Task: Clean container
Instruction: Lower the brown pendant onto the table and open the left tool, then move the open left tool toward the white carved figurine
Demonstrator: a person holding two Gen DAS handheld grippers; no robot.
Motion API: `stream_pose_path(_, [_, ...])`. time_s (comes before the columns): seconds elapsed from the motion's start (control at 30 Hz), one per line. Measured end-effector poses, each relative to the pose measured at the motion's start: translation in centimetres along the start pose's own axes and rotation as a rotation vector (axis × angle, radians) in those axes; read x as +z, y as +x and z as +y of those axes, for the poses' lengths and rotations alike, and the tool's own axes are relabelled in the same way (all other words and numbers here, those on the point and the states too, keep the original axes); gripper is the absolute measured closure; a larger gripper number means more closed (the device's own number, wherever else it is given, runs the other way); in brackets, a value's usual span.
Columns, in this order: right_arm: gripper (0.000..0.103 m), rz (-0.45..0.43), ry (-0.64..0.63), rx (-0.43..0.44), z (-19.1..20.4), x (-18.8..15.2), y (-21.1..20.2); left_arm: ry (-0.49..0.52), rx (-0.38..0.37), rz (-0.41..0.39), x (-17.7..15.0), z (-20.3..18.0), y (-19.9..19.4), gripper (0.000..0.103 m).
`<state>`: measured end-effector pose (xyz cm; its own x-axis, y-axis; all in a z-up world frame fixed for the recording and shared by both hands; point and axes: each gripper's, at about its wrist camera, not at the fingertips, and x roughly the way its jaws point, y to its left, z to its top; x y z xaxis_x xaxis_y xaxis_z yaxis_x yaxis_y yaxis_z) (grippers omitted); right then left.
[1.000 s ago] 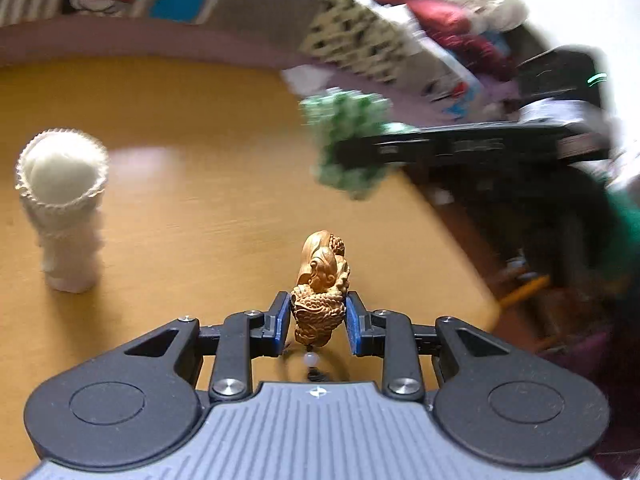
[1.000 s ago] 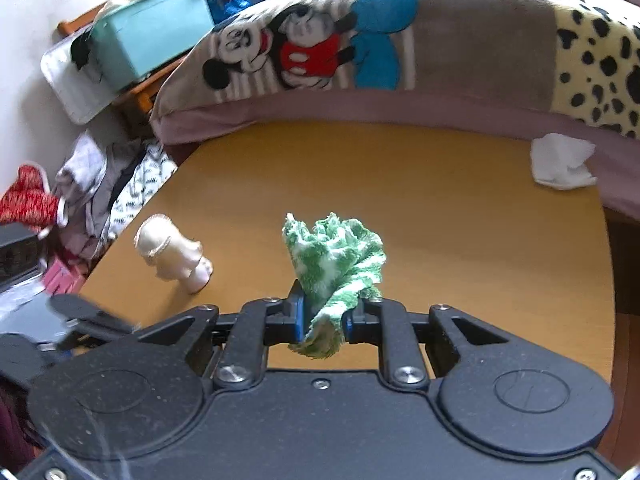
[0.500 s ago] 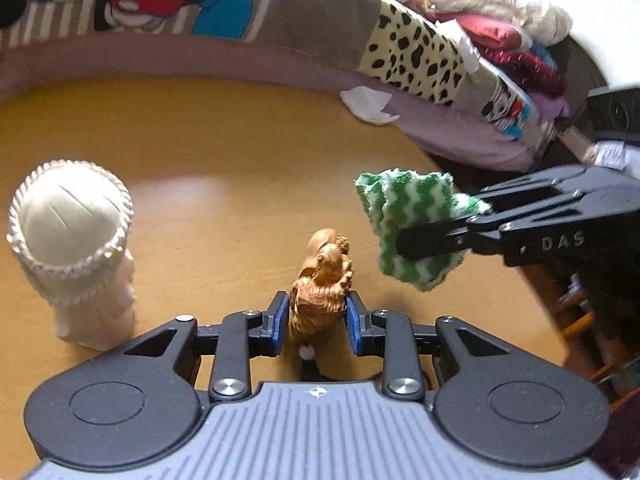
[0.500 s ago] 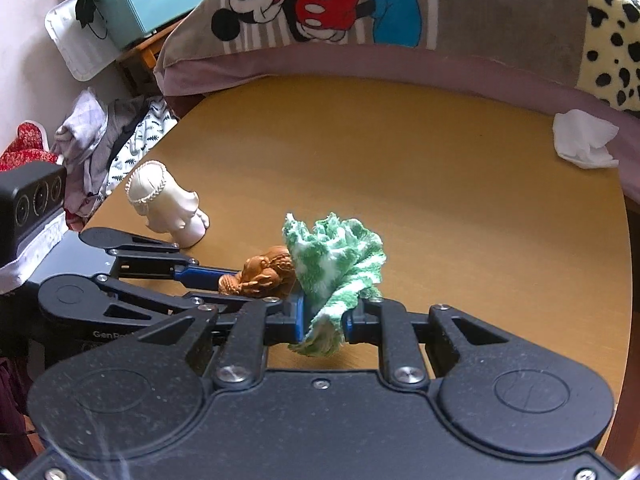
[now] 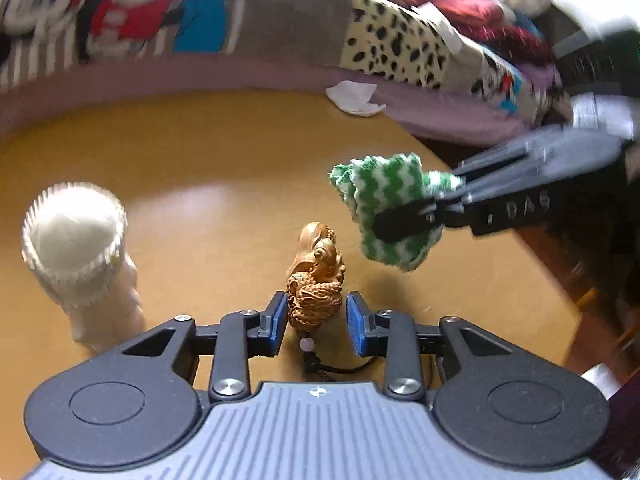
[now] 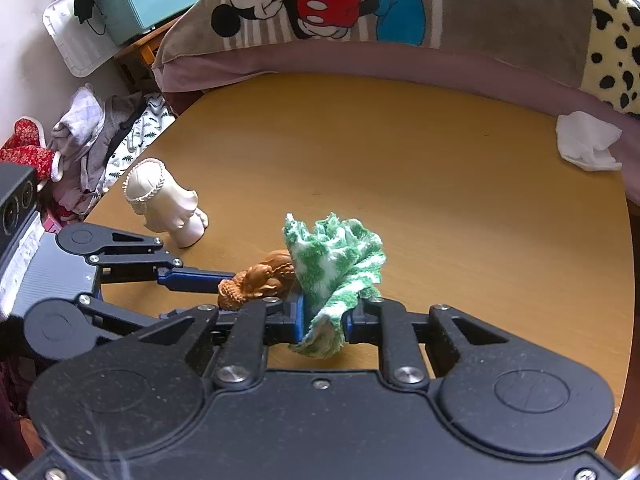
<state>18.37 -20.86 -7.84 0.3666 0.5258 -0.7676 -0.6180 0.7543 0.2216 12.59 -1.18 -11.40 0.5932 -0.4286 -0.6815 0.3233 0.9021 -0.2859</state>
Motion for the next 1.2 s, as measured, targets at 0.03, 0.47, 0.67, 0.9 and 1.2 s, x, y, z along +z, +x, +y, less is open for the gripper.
stream_pose_path(0.03, [0.086, 0.000, 0.000, 0.000, -0.1, 0.0, 0.0, -0.039, -0.013, 0.003, 0.1, 0.4, 0.0, 0.073])
stream_pose_path(0.47, [0.086, -0.001, -0.003, -0.004, 0.3, 0.2, -0.2, -0.074, 0.071, -0.014, 0.0, 0.3, -0.1, 0.054])
stream_pose_path(0.67, [0.086, -0.002, -0.006, -0.005, 0.6, 0.3, 0.0, 0.065, 0.159, -0.041, 0.1, -1.2, 0.6, 0.051])
stream_pose_path(0.9, [0.086, -0.017, 0.007, -0.012, -0.1, 0.1, -0.2, 0.110, 0.169, -0.024, 0.6, -2.3, 1.8, 0.069])
stream_pose_path(1.2, [0.086, -0.069, 0.028, -0.015, 0.3, 0.2, -1.5, 0.177, 0.214, -0.030, 0.8, -4.2, -0.1, 0.045])
